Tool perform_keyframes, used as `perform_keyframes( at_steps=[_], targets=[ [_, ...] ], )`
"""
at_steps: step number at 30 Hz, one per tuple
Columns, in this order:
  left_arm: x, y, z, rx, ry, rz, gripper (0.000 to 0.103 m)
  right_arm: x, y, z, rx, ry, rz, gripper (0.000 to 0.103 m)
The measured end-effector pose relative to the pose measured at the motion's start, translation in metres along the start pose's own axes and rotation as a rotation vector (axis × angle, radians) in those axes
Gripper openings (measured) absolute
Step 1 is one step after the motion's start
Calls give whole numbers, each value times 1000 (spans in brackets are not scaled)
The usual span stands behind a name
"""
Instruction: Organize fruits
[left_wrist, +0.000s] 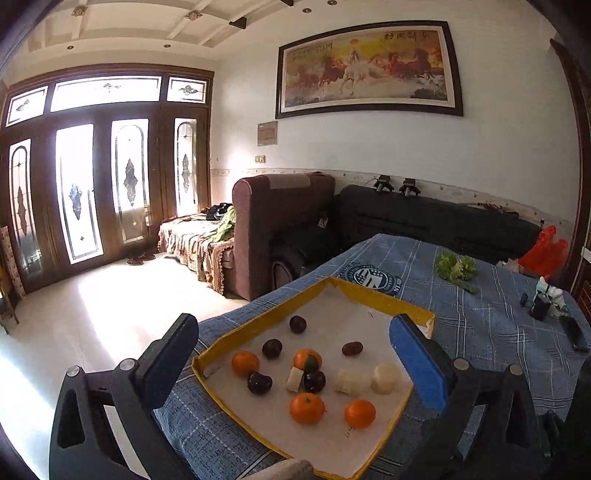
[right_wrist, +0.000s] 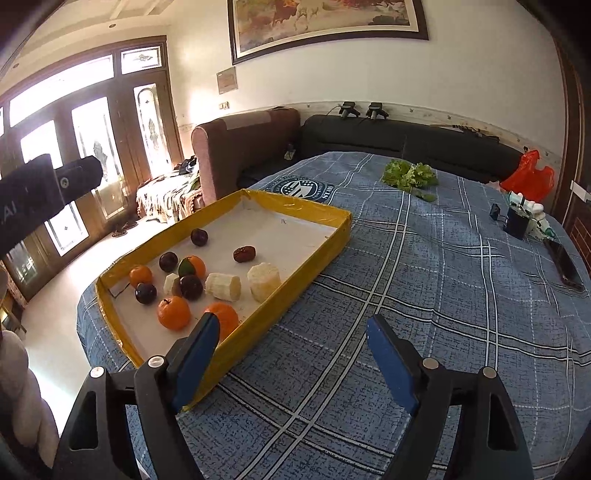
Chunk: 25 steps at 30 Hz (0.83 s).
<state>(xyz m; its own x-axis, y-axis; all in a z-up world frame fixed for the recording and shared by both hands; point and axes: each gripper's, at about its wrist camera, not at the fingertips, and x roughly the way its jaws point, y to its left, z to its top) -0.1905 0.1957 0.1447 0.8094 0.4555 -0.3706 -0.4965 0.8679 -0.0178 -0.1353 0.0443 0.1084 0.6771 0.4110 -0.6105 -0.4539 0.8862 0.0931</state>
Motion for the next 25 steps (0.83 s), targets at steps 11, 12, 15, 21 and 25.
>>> perform_keyframes(
  at_steps=[11,12,15,21,25],
  targets=[
    [51,1,-26,-4,262,-58,103,7,11,-6,-26,27,12,87],
    [51,1,-27,-2,265,-53,103,7,12,-6,-32,27,13,87],
    [48,2,-26,-5,268,-49,103,8,15,-7,-45,29,16,87],
    [45,0,-24,2,264,-52,103,8,15,-8,-48,36,25,87],
    [37,-6,-19,28,243,-55,103,4,8,-7,-39,25,8,87]
  ],
)
